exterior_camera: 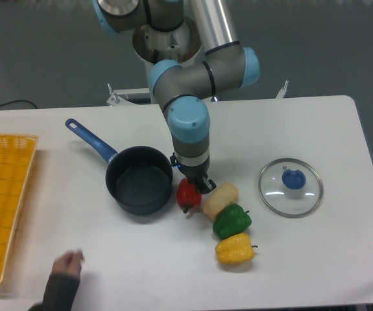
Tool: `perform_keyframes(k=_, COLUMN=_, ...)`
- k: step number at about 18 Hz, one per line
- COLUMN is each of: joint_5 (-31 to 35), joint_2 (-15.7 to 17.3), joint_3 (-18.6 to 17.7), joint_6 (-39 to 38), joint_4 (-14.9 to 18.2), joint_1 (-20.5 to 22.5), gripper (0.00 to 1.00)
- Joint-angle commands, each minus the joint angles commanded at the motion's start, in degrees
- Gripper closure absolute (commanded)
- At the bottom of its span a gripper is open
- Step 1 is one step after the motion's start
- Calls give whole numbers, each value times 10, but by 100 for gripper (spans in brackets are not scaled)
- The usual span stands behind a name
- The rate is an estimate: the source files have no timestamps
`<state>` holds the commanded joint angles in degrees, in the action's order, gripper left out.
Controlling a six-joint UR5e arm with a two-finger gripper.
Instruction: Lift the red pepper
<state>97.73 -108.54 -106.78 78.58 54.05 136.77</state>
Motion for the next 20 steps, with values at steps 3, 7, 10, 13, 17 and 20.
perform_keyframes(k=3, joint_5=1, joint_2=1, joint_3=-7, joint_6=-5, joint_4=0, joint_1=-20, gripper=100)
perform_keyframes(k=7, joint_5=2, joint_2=4, joint_3=-12, joint_6=-11, joint_4=0, joint_1=-39, gripper=100)
perform_keyframes(k=10, joint_5=3, joint_2=3, joint_3=-20, joint_6=-15, joint_4=-1, joint_1=-43, gripper=100)
perform_keyframes(k=13, joint_5=5, joint_2=4, joint_3=-22, joint_6=-20, joint_4=-1, joint_1=-47, gripper=100)
perform_keyframes(k=17, joint_5=5, joint_2=3, joint_3=-18, joint_6=-46, joint_4=-2, joint_1=-63, gripper=100)
perform_keyframes(k=20, joint_5=4, joint_2=2, joint_3=-15, joint_6=-48, joint_4=-2, joint_1=-65, gripper=100)
